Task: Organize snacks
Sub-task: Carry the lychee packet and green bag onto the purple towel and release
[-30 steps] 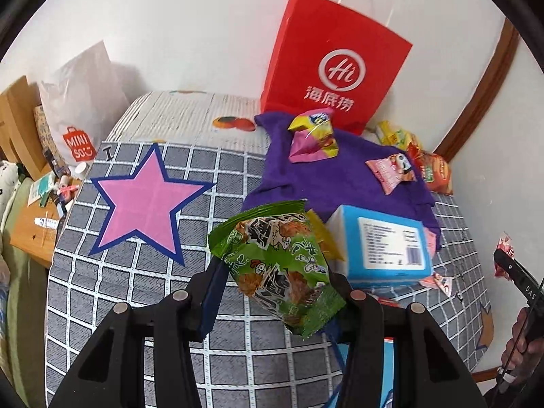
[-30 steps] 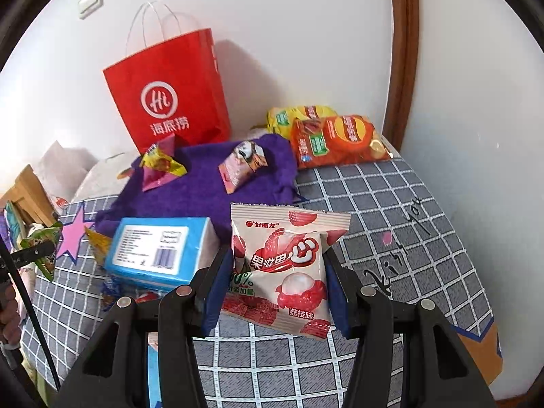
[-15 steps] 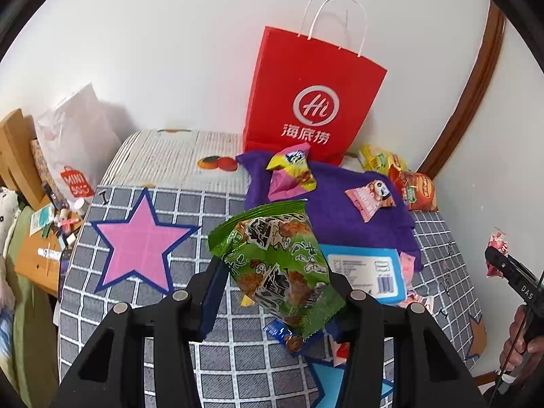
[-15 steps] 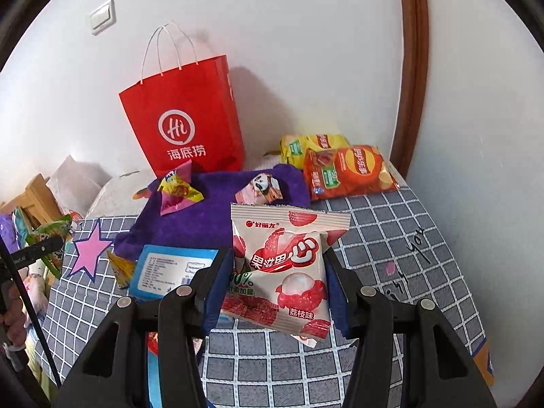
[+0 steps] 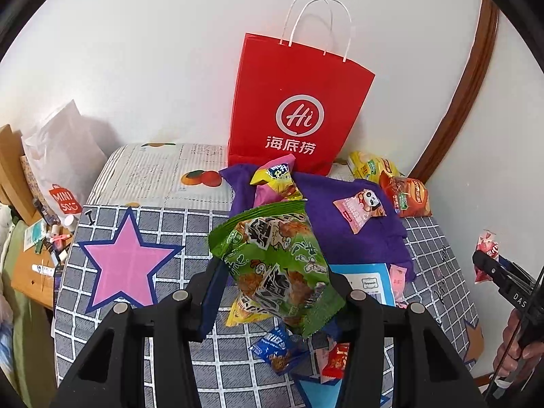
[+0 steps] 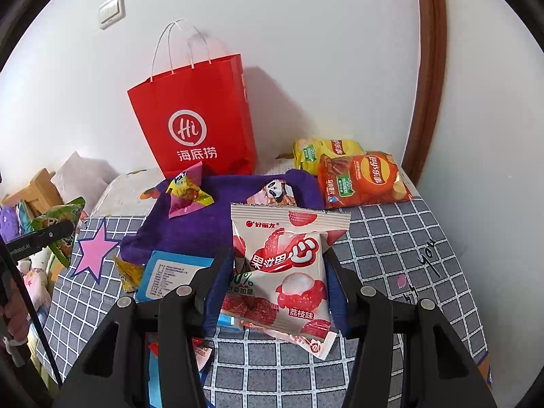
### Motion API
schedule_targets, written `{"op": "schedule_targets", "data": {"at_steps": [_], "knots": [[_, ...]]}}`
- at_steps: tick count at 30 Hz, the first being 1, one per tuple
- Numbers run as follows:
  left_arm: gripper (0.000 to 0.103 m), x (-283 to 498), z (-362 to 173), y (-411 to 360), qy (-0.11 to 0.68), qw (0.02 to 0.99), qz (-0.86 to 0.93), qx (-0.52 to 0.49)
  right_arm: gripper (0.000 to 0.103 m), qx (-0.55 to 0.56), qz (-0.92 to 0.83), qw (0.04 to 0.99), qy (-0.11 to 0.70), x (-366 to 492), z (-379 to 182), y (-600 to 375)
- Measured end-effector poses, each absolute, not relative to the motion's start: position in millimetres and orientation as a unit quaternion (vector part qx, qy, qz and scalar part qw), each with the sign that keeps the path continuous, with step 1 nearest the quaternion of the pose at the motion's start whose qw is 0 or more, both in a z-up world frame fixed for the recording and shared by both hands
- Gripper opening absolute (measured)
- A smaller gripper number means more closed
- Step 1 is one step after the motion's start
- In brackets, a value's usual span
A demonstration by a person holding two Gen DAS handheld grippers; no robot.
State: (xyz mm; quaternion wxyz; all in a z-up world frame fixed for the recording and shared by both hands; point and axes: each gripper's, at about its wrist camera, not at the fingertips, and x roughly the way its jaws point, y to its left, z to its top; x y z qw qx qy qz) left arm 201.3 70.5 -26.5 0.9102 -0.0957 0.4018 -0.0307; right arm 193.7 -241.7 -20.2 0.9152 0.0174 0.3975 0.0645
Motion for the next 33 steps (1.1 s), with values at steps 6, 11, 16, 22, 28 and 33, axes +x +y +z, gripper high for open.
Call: {"op": "schedule_targets", "data": {"at_steps": [6, 11, 16, 22, 28, 33], "knots": [[0.047, 215.4, -27.6, 68.5, 0.402, 0.911, -0.033, -0.087, 0.052, 0.013, 0.062, 0.912, 0.404, 205.7, -24.5, -240.1], [0.047, 228.9, -29.4, 64.2, 0.399, 0.914, -0.026, -0.066, 0.052, 0.010, 0.060, 0.910, 0.410, 219.6, -30.7, -238.4], [0.047, 247.0, -33.1, 60.7, 0.403, 0.913, -0.032, -0.061, 0.052, 0.008, 0.059, 0.909, 0.412, 237.0, -35.7, -236.3], [0.047, 268.3, -38.1, 55.4, 0.405, 0.912, -0.038, -0.053, 0.052, 0.004, 0.058, 0.907, 0.416, 256.8, -43.5, -233.2], [0.047, 286.3, -48.2, 51.6, 0.411, 0.909, -0.039, -0.052, 0.052, 0.001, 0.061, 0.903, 0.425, 274.6, -55.4, -230.0], [0.047, 300.0, -58.9, 51.0, 0.419, 0.906, -0.039, -0.051, 0.052, -0.001, 0.062, 0.901, 0.429, 288.3, -63.1, -229.3]]}}
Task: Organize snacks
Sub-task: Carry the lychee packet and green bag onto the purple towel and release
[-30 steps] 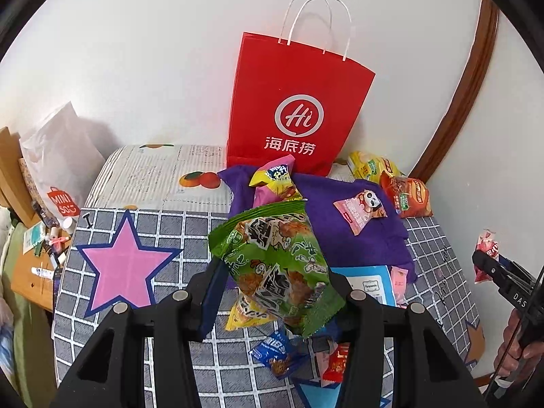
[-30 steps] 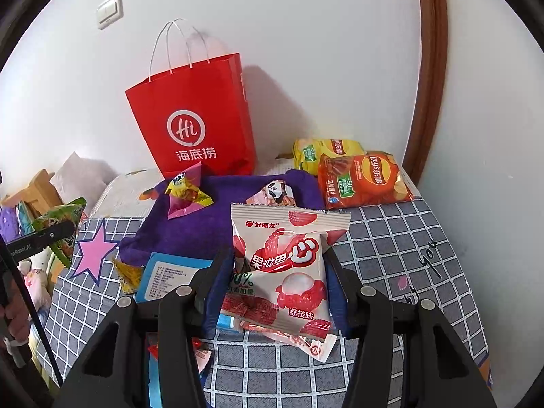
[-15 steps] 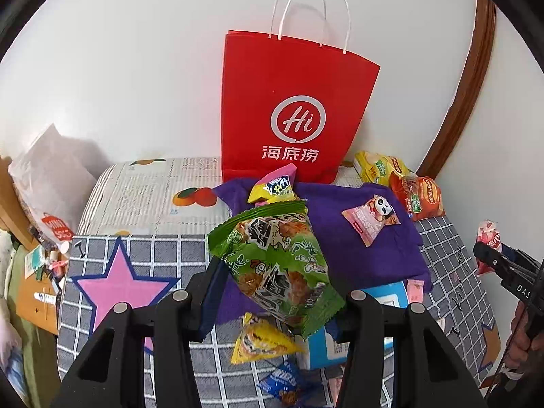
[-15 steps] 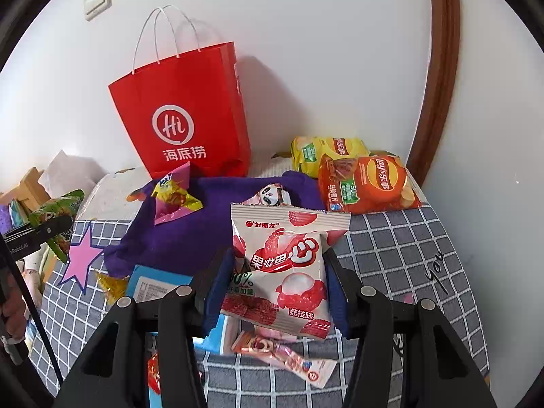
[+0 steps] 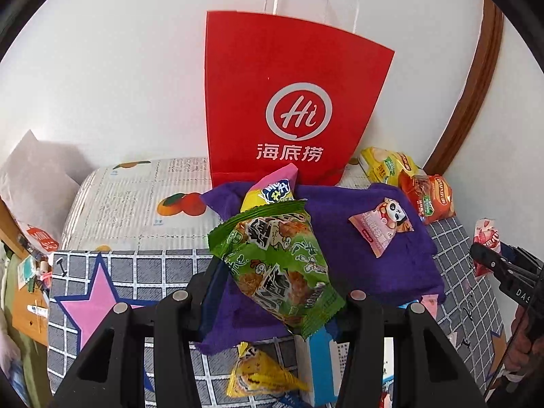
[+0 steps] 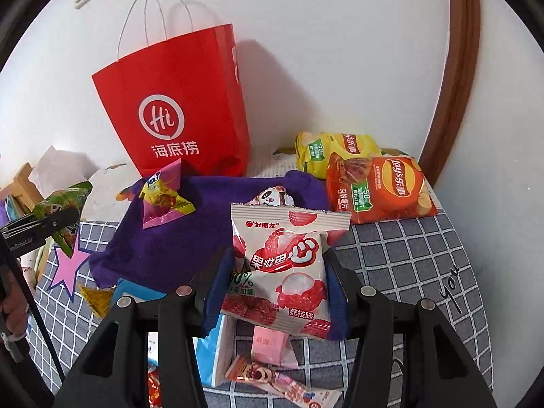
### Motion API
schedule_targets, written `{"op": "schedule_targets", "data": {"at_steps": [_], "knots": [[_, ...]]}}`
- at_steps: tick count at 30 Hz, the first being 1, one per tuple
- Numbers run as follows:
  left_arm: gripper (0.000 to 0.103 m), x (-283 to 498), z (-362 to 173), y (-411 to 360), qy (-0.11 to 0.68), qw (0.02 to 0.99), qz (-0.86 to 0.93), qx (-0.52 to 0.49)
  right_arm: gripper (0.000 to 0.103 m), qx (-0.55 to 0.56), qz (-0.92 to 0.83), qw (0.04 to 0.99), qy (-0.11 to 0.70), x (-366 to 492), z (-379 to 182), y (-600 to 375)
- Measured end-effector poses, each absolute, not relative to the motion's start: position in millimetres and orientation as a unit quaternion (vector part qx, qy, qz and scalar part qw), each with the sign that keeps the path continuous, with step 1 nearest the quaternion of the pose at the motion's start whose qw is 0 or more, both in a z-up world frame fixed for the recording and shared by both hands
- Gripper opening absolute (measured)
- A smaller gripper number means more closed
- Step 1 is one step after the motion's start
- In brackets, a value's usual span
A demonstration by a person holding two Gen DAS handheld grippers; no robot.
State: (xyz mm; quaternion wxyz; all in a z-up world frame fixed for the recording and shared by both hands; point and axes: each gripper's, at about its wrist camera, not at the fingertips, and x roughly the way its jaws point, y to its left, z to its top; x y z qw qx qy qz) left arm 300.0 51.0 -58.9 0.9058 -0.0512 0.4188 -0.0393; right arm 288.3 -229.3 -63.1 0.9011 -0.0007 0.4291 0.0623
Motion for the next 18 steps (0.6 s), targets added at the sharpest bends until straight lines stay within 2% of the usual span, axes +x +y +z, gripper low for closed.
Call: {"op": "schedule_targets", "data": {"at_steps": [18], "knots": [[0.047, 333.3, -100.0, 58.2, 0.458, 0.884, -0.058, -0.074, 0.052, 0.004, 0.073, 0.882, 0.466, 330.4, -110.4, -221.6]]}}
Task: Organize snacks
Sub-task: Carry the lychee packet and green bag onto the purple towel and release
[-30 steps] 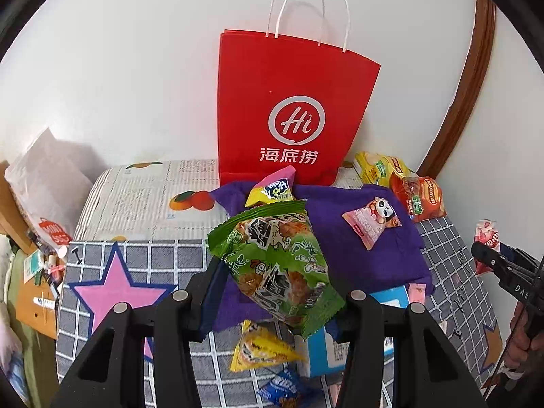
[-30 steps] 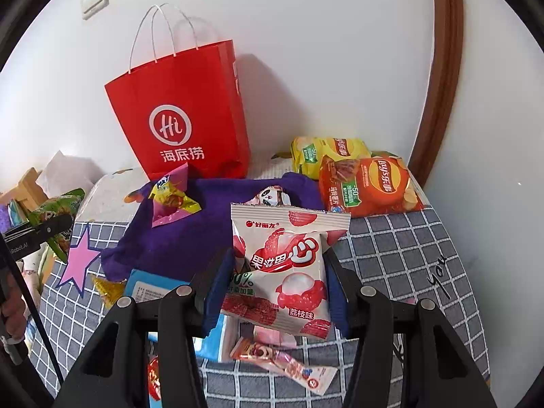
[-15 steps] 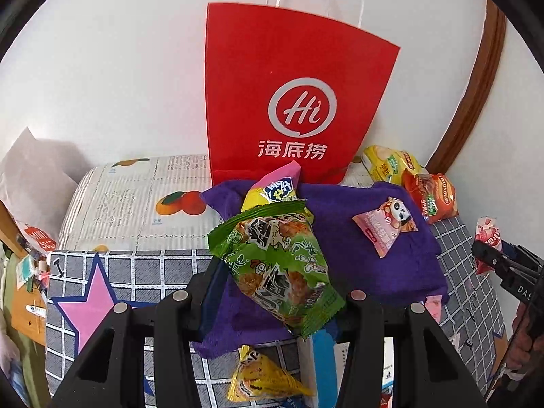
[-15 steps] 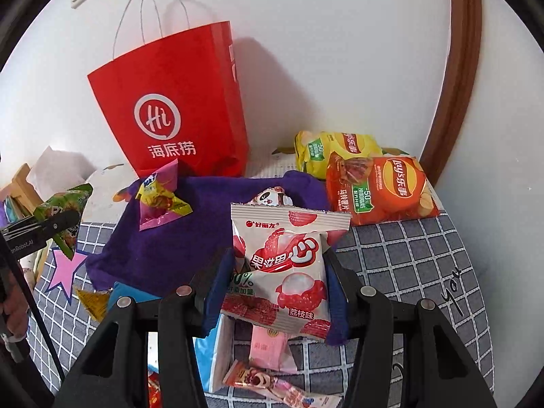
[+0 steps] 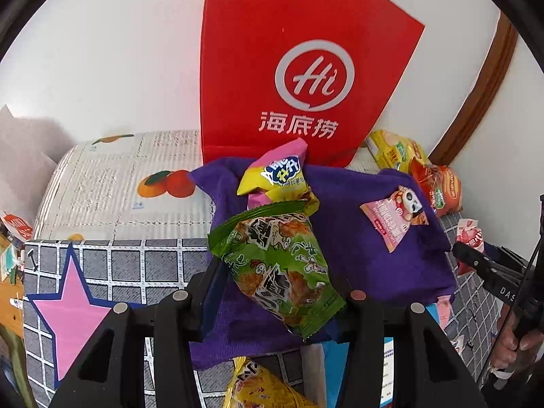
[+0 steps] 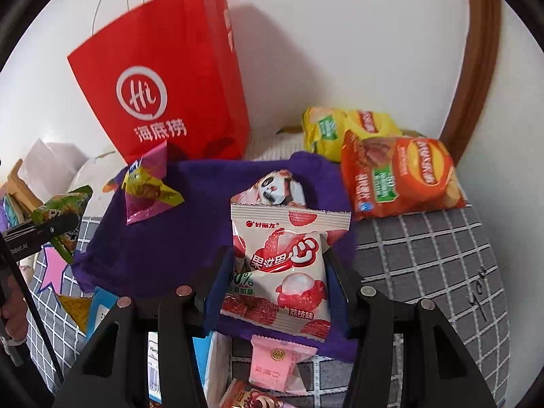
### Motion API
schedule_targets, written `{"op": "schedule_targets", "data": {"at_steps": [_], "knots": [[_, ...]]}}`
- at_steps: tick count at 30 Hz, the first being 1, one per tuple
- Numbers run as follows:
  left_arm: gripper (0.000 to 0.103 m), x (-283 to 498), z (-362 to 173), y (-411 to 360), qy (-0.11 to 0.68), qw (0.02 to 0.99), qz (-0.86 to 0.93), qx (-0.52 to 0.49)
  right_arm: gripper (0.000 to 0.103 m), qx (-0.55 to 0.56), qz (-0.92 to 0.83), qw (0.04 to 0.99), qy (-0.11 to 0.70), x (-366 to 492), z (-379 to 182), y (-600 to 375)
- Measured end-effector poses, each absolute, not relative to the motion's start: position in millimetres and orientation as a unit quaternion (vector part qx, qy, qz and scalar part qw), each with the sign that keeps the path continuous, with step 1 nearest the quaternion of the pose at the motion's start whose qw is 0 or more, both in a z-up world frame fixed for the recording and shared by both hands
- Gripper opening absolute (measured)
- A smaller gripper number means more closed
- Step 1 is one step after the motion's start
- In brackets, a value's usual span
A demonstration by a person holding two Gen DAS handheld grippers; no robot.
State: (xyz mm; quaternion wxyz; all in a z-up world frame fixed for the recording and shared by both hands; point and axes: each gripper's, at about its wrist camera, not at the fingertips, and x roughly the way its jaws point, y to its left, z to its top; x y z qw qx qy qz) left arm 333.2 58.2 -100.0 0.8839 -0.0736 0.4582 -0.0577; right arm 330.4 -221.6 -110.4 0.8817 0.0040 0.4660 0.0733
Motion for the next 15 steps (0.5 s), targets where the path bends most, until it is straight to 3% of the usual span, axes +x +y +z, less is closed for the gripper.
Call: {"op": "schedule_targets", "data": {"at_steps": [15], "knots": [[0.047, 363.4, -134.3, 54.4, 0.500, 0.861, -0.060, -0.069, 0.052, -0.002, 0.093, 0.853, 0.513, 361.7, -163.1, -206.9]]}}
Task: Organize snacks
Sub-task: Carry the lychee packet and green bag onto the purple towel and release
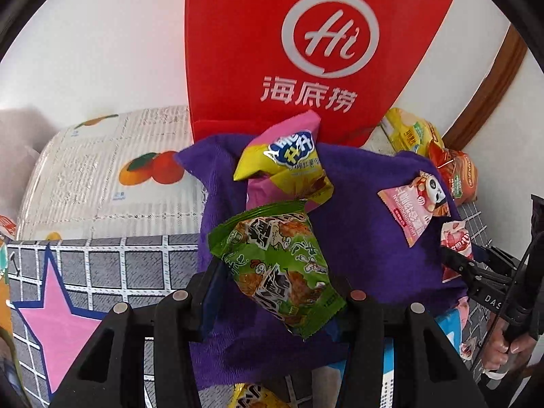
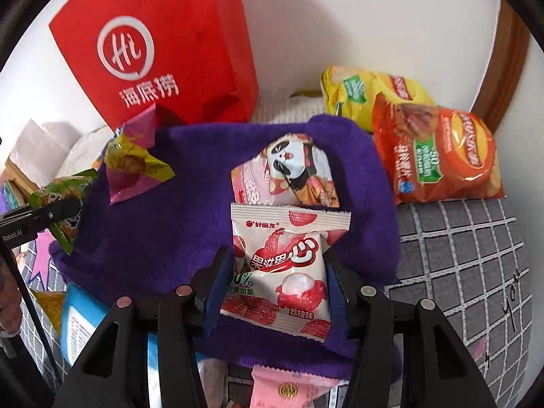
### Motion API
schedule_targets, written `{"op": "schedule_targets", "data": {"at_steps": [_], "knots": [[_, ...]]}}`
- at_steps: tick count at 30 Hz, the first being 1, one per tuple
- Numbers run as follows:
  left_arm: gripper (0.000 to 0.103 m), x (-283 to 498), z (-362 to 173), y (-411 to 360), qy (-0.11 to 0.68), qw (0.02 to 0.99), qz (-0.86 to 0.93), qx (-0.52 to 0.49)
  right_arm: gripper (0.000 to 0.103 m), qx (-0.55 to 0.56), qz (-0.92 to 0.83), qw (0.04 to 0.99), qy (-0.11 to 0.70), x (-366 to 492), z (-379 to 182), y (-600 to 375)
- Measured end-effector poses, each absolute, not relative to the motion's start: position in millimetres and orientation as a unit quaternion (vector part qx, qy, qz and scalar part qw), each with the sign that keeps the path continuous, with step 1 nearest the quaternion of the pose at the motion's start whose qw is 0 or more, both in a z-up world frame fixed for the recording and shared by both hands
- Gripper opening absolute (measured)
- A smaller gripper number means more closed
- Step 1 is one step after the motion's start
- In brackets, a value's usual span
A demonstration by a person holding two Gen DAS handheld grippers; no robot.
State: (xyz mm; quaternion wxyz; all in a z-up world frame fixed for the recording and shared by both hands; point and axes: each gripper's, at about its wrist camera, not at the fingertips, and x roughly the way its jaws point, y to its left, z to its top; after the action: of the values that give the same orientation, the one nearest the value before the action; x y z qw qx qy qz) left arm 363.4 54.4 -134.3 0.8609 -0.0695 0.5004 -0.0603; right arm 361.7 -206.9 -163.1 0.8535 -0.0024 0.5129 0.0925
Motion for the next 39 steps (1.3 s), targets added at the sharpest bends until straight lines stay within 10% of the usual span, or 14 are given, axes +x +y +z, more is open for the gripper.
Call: {"op": "schedule_targets", "data": {"at_steps": [39], "knots": [[0.052, 373.4, -152.3, 60.9, 0.525, 0.843, -0.069, -0.090, 0.063, -0.011, 0.087, 0.818, 0.569, 377.6, -197.2, -202.0]]}}
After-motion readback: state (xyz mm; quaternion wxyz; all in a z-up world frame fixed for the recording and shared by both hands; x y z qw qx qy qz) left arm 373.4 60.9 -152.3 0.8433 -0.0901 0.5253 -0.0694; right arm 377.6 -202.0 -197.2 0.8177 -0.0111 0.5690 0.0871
